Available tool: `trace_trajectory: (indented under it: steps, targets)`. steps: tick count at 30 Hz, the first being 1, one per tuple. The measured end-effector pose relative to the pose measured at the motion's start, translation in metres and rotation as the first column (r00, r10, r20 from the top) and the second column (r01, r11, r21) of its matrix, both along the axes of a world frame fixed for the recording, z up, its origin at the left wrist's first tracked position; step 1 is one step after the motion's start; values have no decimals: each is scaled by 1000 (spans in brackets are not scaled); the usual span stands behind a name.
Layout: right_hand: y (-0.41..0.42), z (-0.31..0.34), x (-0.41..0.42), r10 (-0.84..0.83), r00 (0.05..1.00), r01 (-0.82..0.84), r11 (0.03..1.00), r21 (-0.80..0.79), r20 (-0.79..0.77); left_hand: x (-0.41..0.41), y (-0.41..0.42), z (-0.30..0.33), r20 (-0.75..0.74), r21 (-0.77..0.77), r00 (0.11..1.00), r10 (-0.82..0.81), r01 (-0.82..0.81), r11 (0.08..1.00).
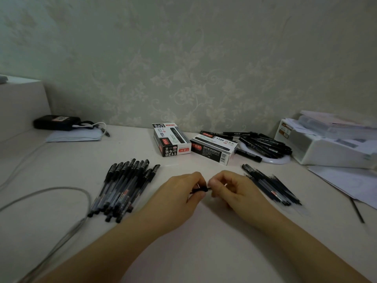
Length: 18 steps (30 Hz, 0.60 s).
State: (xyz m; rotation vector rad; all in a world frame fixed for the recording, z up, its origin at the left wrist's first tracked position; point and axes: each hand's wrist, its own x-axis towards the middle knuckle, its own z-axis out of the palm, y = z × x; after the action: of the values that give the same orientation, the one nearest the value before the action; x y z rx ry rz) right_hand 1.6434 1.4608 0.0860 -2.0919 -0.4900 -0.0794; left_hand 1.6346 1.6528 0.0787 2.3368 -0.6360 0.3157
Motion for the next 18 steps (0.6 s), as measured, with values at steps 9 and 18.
trace_trajectory:
  steps: [9,18]
  targets:
    - [-1,-2,1,30,999,-29,999,25,-28,-1,0,2,-20,-7,1000,3,-3,1000]
    - [-2,-2,1,65,998,-65,998,14,-19,-2,0,2,-25,-8,1000,4,-4,1000]
